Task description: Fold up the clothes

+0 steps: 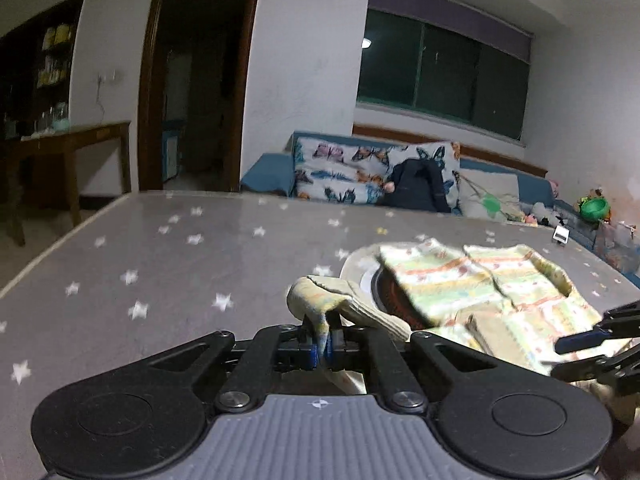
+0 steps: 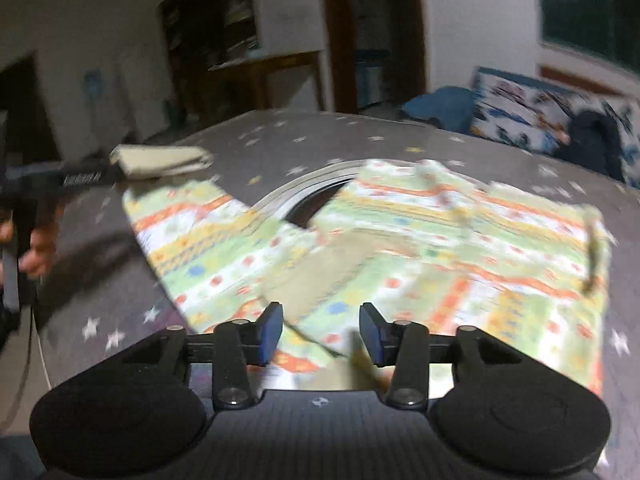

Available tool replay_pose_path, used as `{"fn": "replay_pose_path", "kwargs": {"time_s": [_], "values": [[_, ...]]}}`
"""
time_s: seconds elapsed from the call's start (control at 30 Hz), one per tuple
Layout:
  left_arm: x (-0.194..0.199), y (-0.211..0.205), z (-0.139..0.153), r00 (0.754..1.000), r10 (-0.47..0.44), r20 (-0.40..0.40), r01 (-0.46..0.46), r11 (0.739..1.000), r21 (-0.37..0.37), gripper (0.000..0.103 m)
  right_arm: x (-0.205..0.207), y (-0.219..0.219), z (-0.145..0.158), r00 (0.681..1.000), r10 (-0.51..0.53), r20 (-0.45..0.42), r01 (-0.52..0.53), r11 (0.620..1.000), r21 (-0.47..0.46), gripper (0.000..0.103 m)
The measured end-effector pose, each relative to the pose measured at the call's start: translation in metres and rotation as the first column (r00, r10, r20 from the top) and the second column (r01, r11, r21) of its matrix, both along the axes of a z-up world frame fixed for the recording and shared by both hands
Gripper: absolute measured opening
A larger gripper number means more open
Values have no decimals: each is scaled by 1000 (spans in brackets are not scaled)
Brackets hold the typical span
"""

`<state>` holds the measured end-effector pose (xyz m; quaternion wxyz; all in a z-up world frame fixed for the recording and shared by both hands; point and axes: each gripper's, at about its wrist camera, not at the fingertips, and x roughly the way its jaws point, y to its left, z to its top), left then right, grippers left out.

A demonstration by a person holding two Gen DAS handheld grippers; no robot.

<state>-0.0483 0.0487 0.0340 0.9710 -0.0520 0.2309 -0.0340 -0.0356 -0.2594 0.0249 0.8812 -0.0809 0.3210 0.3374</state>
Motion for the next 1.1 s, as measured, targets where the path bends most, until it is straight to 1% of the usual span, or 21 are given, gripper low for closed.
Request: {"fn": "replay_pose_path", "kwargs": {"time_s": [0.13, 0.23, 0.27, 0.3, 0.37, 0.4, 0.5, 0.57, 0.7, 0.73, 0.83, 0.93, 1.0, 1.1], "values": [[3, -3, -11, 1000, -3, -30, 4, 1000, 15, 4, 2, 33, -14, 999, 40, 18, -39, 998, -57, 44], [7, -4, -16, 999, 12, -40, -11, 1000, 22, 4, 4, 46, -25, 999, 35, 38, -31, 995, -98, 42], [9, -5, -17, 999, 18, -43, -17, 1000, 24, 4, 4, 48, -27, 999, 27, 47, -22, 994, -104, 40], [10, -4, -19, 999, 25, -45, -24, 999, 24, 4, 4, 46, -27, 999, 19, 48, -14, 995, -101, 26], [10, -1, -20, 998, 36, -52, -35, 999, 18, 4, 8, 40, -25, 998, -13, 56, 18, 996, -93, 7], [11, 0, -21, 998, 41, -57, -40, 999, 17, 5, 7, 35, -22, 997, -30, 66, 35, 996, -78, 4], [12, 3, -24, 996, 56, -71, -56, 998, 13, 5, 7, 7, -5, 985, -123, 125, 127, 992, -23, 2], [13, 5, -26, 995, 64, -76, -64, 998, 7, 5, 7, -23, 10, 960, -227, 167, 224, 974, 31, 2], [14, 8, -26, 993, 89, -77, -89, 996, 8, 5, 6, -87, 33, 878, -424, 221, 412, 906, 102, 2], [15, 10, -26, 992, 94, -79, -94, 996, 5, 5, 4, -108, 38, 841, -488, 232, 475, 873, 115, 2], [16, 15, -26, 990, 113, -85, -113, 994, 2, 5, -4, -158, 43, 740, -625, 248, 613, 778, 133, 2], [16, 18, -29, 987, 124, -102, -125, 992, 0, 5, -14, -202, 35, 640, -728, 247, 722, 679, 131, 2], [18, 20, -32, 984, 132, -120, -133, 991, -1, 5, -20, -226, 25, 584, -778, 231, 778, 618, 113, 2], [21, 25, -35, 977, 148, -154, -151, 989, -7, 6, -22, -253, 3, 520, -834, 181, 841, 538, 62, 2]]}}
